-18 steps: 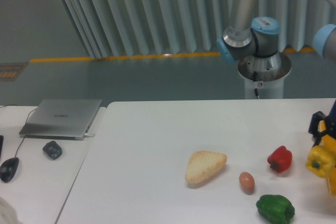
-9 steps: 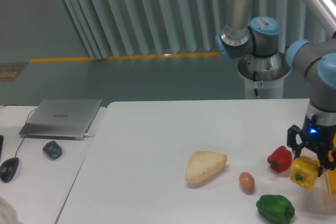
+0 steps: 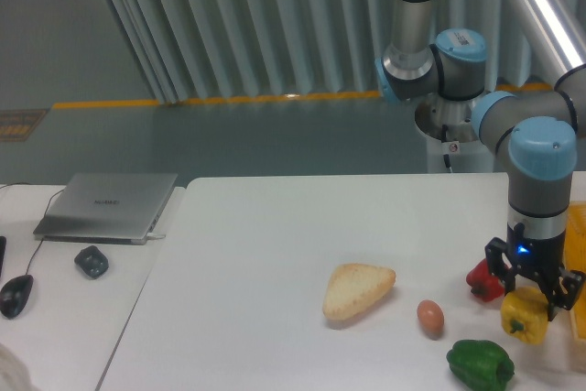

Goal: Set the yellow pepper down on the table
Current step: 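Carry the yellow pepper out of the tray toward the red pepper, then lower the yellow pepper onto the table and open the gripper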

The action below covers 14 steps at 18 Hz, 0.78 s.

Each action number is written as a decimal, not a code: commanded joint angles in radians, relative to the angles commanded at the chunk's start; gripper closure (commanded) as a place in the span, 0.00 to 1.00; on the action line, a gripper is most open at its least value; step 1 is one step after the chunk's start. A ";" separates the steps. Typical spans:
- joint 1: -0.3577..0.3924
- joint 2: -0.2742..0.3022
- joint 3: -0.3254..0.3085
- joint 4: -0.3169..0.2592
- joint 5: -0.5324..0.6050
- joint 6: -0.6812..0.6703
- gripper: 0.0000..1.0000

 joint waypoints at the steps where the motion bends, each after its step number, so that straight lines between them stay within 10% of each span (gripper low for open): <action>1: 0.000 -0.005 0.000 0.000 0.002 0.000 0.59; 14: -0.002 -0.005 -0.020 0.002 0.018 0.038 0.54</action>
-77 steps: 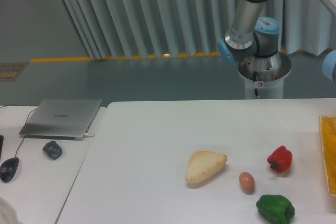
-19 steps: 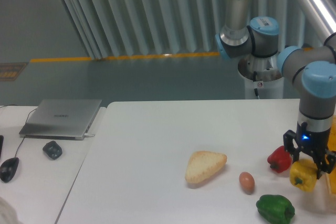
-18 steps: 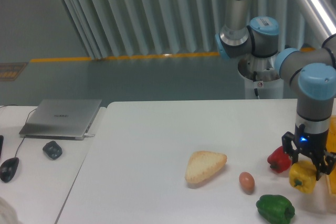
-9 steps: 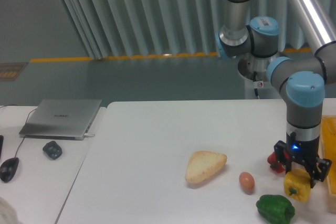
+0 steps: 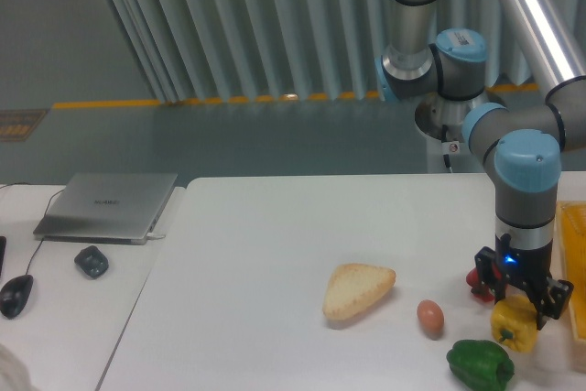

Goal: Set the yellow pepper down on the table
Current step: 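Lower the yellow pepper onto the table and open the gripper, then lift the open gripper up off the yellow pepper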

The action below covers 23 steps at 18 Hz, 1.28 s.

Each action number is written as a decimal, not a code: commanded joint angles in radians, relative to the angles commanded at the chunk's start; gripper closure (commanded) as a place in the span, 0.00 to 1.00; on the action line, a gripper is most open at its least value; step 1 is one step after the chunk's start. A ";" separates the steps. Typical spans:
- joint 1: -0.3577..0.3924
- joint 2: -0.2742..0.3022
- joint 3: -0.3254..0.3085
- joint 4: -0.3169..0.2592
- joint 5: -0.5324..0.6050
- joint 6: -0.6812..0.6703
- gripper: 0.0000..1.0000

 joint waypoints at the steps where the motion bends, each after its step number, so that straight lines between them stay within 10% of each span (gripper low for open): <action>1: 0.000 -0.002 0.000 0.000 0.006 0.002 0.47; 4: -0.009 -0.003 -0.003 0.002 0.035 0.032 0.00; 15: -0.015 0.014 -0.003 -0.011 0.083 0.074 0.00; 23: -0.009 0.092 -0.003 -0.130 0.087 0.369 0.00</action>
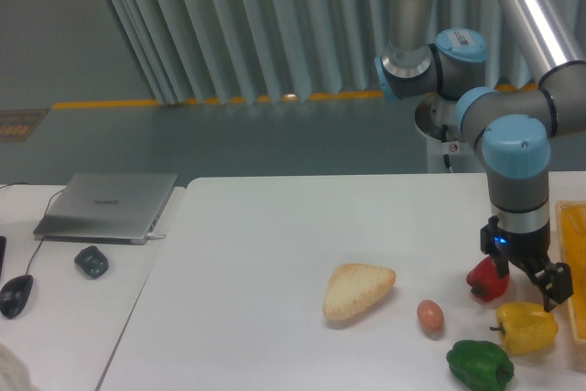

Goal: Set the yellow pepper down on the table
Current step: 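Lift the open gripper up off the yellow pepper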

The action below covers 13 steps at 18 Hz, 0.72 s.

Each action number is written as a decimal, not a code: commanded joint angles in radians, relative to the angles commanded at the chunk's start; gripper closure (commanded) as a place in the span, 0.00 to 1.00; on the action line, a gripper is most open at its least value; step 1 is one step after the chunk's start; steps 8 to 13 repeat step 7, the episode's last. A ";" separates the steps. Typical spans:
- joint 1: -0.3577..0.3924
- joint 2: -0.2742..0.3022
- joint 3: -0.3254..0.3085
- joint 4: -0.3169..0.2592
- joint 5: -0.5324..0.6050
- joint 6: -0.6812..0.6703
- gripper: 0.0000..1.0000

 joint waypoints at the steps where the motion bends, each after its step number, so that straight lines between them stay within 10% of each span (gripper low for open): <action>1: -0.002 0.000 -0.003 -0.003 0.005 0.042 0.00; 13: 0.000 0.043 -0.011 -0.009 0.028 0.071 0.00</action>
